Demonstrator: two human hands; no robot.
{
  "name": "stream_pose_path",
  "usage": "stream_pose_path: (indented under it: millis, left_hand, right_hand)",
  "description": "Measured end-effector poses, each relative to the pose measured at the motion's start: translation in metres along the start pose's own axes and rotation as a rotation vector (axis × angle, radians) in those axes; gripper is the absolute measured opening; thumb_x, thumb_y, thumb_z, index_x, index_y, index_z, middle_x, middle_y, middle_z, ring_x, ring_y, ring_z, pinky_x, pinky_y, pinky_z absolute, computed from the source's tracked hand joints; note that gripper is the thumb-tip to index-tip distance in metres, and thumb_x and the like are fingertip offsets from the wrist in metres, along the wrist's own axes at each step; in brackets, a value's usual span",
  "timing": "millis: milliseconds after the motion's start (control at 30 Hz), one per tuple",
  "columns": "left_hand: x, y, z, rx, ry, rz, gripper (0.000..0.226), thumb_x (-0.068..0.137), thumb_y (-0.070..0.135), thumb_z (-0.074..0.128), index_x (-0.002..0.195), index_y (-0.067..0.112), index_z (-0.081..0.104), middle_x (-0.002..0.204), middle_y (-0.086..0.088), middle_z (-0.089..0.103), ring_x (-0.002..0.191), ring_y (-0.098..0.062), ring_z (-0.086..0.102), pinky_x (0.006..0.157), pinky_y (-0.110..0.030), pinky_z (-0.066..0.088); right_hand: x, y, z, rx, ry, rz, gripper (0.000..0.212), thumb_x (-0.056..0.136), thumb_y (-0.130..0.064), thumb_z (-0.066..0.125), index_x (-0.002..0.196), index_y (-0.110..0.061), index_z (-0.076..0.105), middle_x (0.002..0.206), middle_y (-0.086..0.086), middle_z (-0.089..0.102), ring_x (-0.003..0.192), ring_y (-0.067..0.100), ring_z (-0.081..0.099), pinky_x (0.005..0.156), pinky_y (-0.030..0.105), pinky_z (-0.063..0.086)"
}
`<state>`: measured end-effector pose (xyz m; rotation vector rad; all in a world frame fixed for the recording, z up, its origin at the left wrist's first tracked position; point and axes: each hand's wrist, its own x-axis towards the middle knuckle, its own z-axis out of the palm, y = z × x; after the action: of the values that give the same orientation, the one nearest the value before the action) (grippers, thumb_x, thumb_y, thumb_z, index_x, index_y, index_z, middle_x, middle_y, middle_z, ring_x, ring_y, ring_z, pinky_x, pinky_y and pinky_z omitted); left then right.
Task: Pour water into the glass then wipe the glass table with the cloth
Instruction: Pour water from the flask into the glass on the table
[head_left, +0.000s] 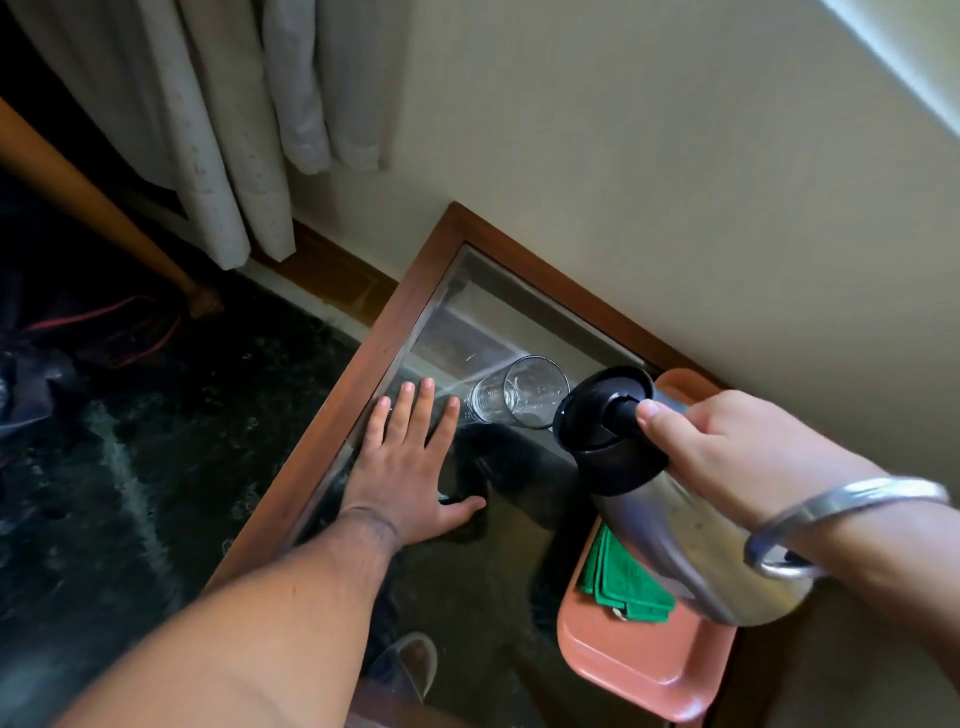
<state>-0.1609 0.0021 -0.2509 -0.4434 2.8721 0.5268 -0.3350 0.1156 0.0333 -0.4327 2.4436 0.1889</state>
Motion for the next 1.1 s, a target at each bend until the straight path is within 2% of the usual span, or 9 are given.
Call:
stream_pose_path:
  millis: [100,233,367,500,867,1100]
  left_hand:
    - [0.0,0.001,-0.001,-0.001,0.0,0.0,0.123,0.072,0.095,0.027,0.159,0.015,-0.009,0.165,-0.022,-0.011,0.152,-0.039,-0.008,0.122,-0.059,0.007]
    - [-0.001,0.001,-0.002,-0.001,-0.004,-0.002,0.123,0.072,0.094,0.027,0.159,0.015,-0.01,0.165,-0.022,-0.012,0.152,-0.038,-0.01,0.122,-0.059,0.007]
    - [-0.001,0.001,-0.003,0.015,-0.021,-0.005,0.122,0.073,0.094,0.025,0.158,0.015,-0.012,0.164,-0.023,-0.015,0.152,-0.039,-0.011,0.122,-0.059,0.004]
    - [0.0,0.001,-0.003,0.023,-0.015,-0.001,0.123,0.072,0.094,0.024,0.159,0.014,-0.01,0.164,-0.024,-0.011,0.152,-0.04,-0.007,0.122,-0.059,0.006]
    - [0.0,0.001,-0.003,0.044,-0.024,-0.009,0.124,0.072,0.096,0.022,0.158,0.014,-0.011,0.164,-0.023,-0.014,0.152,-0.038,-0.013,0.122,-0.058,0.004]
    - [0.001,0.001,-0.005,0.04,-0.021,-0.006,0.124,0.071,0.096,0.022,0.158,0.014,-0.011,0.164,-0.023,-0.012,0.152,-0.039,-0.012,0.122,-0.058,0.003]
  right_hand:
    - [0.007,-0.007,-0.004,-0.041,0.008,-0.005,0.068,0.09,-0.058,0.037,0.048,-0.007,0.054,0.047,0.007,0.059,0.05,0.02,0.057,0.057,0.033,0.048]
    - [0.013,-0.017,-0.007,-0.081,0.0,-0.016,0.066,0.092,-0.056,0.039,0.05,-0.007,0.054,0.055,0.01,0.059,0.055,0.024,0.055,0.059,0.033,0.046]
    - [0.015,-0.024,-0.008,-0.111,-0.019,-0.006,0.064,0.092,-0.057,0.039,0.053,-0.009,0.054,0.053,0.008,0.057,0.053,0.023,0.054,0.053,0.031,0.039]
    - [0.017,-0.027,-0.009,-0.137,-0.022,0.016,0.061,0.091,-0.059,0.04,0.057,-0.01,0.053,0.06,0.008,0.055,0.058,0.024,0.054,0.055,0.03,0.04]
    - [0.013,-0.038,-0.009,-0.173,-0.016,0.027,0.06,0.092,-0.057,0.04,0.057,-0.011,0.051,0.057,0.005,0.051,0.051,0.017,0.047,0.046,0.026,0.029]
    - [0.014,-0.043,-0.016,-0.187,-0.011,0.019,0.058,0.093,-0.055,0.041,0.056,-0.011,0.046,0.058,0.005,0.048,0.051,0.017,0.044,0.046,0.027,0.028]
